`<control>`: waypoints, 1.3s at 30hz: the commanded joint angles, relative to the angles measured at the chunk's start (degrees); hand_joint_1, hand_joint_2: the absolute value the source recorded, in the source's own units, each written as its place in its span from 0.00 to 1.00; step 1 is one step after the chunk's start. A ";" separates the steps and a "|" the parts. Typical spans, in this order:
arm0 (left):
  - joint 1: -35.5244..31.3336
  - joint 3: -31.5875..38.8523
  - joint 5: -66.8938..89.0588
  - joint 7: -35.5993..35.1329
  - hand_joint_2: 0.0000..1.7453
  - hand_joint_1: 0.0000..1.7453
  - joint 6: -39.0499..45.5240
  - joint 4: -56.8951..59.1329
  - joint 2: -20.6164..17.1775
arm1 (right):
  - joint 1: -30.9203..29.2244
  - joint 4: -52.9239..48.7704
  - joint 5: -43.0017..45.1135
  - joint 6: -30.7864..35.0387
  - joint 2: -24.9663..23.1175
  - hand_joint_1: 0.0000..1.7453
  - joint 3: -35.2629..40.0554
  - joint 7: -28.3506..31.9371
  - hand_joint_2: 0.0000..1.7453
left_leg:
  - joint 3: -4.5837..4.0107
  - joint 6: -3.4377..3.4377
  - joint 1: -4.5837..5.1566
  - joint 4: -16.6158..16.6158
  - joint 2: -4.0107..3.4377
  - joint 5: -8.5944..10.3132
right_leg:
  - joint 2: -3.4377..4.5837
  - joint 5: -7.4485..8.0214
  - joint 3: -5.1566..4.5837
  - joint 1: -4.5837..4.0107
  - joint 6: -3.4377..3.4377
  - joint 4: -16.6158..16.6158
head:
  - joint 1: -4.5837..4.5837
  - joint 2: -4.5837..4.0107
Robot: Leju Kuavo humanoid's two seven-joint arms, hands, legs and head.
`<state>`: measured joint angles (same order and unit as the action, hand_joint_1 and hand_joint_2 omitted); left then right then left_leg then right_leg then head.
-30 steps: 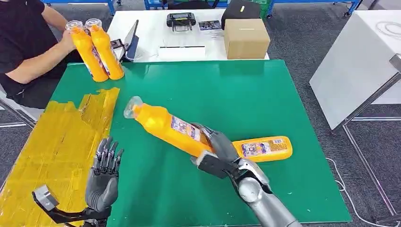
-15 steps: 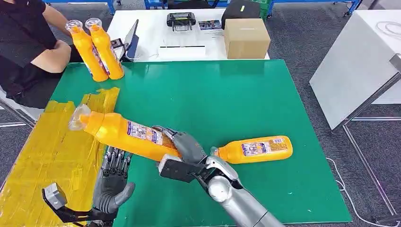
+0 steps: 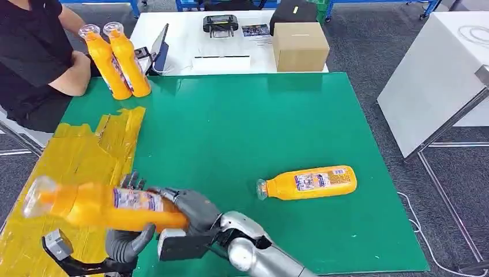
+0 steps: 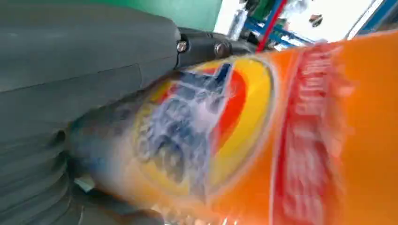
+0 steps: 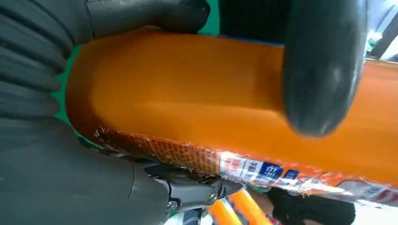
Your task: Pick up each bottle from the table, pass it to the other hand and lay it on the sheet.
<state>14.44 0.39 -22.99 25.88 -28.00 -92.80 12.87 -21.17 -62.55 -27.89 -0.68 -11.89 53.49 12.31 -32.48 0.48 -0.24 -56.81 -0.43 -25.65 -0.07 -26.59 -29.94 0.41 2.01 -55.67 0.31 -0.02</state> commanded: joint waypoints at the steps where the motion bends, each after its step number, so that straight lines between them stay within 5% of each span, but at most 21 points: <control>1: -2.53 0.51 0.08 -0.24 1.00 0.00 0.37 3.19 0.45 | -2.23 7.38 0.01 -0.61 0.07 1.00 7.66 0.37 1.00 | 0.20 0.00 -0.07 0.07 0.13 0.00 | -0.11 0.01 0.29 -0.07 -0.02 0.17 | 0.00 0.00; 13: -2.53 0.51 0.08 -0.24 1.00 0.00 0.37 3.19 0.45 | -2.23 7.38 0.01 -0.61 0.07 1.00 7.66 0.37 1.00 | 0.23 -0.02 -0.08 0.09 0.20 -0.02 | -0.17 -0.03 0.33 -0.04 -0.04 0.18 | -0.02 0.00; 14: -2.44 0.74 -0.15 -0.17 1.00 1.00 0.46 3.07 0.72 | -2.22 7.30 0.02 -0.63 0.17 1.00 7.75 0.37 1.00 | 0.24 -0.02 -0.09 0.09 0.22 -0.02 | -0.18 -0.03 0.35 -0.06 -0.05 0.19 | -0.04 0.00; 39: -2.69 1.51 -0.35 0.82 1.00 1.00 -0.20 2.60 1.18 | -2.37 8.47 0.21 -0.40 0.28 1.00 7.67 0.28 1.00 | 0.19 -0.01 -0.09 0.07 0.21 0.00 | -0.18 -0.01 0.30 -0.07 -0.04 0.19 | -0.04 0.00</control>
<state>15.05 2.25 -23.47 26.75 -27.96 -92.11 13.66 -23.22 -58.45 -27.04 -0.55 -12.61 56.94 12.81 -32.47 0.49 -0.23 -56.82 -0.45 -25.64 -0.07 -26.58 -29.95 0.44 2.01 -55.66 0.26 -0.02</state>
